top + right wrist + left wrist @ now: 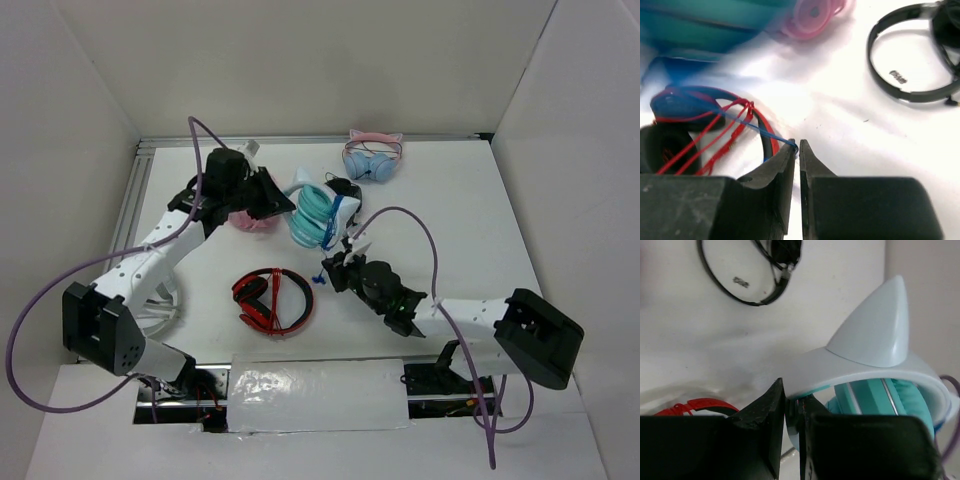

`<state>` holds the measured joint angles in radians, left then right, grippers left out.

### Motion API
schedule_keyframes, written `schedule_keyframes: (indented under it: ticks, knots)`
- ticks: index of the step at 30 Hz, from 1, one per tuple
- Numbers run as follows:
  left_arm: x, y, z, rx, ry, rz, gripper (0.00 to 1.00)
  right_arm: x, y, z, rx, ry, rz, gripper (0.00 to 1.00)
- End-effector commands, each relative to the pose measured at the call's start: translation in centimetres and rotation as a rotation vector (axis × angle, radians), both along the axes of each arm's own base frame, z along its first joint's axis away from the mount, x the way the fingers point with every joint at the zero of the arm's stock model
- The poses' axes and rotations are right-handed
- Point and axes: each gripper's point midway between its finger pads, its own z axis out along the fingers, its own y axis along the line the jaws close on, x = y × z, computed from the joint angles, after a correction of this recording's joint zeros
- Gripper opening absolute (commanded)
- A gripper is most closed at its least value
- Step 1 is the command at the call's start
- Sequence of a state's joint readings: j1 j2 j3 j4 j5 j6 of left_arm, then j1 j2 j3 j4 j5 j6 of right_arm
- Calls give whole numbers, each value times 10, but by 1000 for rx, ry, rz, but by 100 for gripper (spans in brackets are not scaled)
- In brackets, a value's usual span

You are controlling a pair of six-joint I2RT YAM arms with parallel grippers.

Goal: Wrap the headphones

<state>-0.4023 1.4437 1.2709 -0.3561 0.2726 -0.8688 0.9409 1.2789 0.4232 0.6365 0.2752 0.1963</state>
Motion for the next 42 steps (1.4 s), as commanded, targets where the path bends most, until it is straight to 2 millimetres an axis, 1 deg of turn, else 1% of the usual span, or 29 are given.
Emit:
schedule_keyframes:
  ticks: [1,2,3,6,8,9,10,11,12,15,17,19,21,24,26,27,28,29,30,32,33,34,35,36,37,39,40,41,42]
  knots:
    - [-28,-25,89,-228,-190,-187,0,8,-9,33,172,-84,-83,16]
    - [-31,-25,91,-235,-193,-199,0,8,-11,45,216,-113,-90,16]
    - [-32,-26,93,-241,-197,-209,0,6,-14,44,229,-111,-91,17]
    - [-37,-29,99,-269,-199,-238,0,1,-18,58,287,-147,-82,18]
    - [-40,-32,103,-284,-209,-268,0,0,-19,61,272,-161,-73,21]
    - [-41,-33,108,-290,-219,-280,0,1,-19,61,242,-167,-73,24]
    - [-42,-33,107,-290,-211,-284,0,1,-19,59,229,-158,-73,29]
    - [-43,-34,111,-294,-214,-292,0,3,-21,57,221,-154,-91,35]
    - [-46,-34,113,-299,-216,-308,0,3,-21,57,215,-157,-83,38]
    - [-50,-35,118,-311,-240,-330,0,2,-13,55,203,-154,-51,39]
    - [-55,-36,122,-316,-246,-349,0,4,-11,52,202,-153,-50,38]
    - [-60,-36,126,-318,-264,-371,0,3,-7,58,212,-181,-29,38]
    - [-62,-35,127,-316,-266,-374,0,3,-2,60,197,-190,-3,37]
    - [-63,-32,127,-303,-269,-359,0,3,0,61,189,-200,5,35]
    - [-64,-30,127,-298,-274,-358,0,2,2,63,196,-204,27,26]
    - [-65,-31,127,-298,-275,-362,0,0,2,64,202,-206,34,14]
    - [-66,-31,126,-295,-275,-370,0,0,1,66,212,-203,29,8]
    - [-66,-30,122,-288,-266,-366,0,2,-2,67,220,-199,10,5]
    - [-66,-30,121,-284,-263,-369,0,4,-7,62,214,-185,-15,4]
    - [-68,-29,117,-267,-282,-394,0,13,-23,61,229,-167,-69,3]
    - [-68,-29,115,-246,-319,-417,0,14,-29,51,205,-139,-75,3]
    - [-68,-29,109,-231,-342,-440,0,18,-38,55,209,-141,-81,2]
    - [-69,-31,107,-223,-366,-475,0,19,-43,45,167,-87,-90,2]
    - [-68,-31,101,-180,-412,-507,0,18,-46,50,146,-75,-75,1]
    - [-68,-33,96,-151,-436,-533,0,19,-51,44,78,-7,-76,0]
    - [-62,-36,74,-63,-466,-573,0,15,-56,45,10,44,-54,0]
    - [-67,-43,67,-38,-484,-619,0,15,-65,44,-37,104,-85,0]
    - [-60,-44,55,9,-500,-625,0,9,-65,44,-62,135,-60,0]
    - [-61,-46,46,32,-499,-639,0,1,-71,48,-99,194,-55,0]
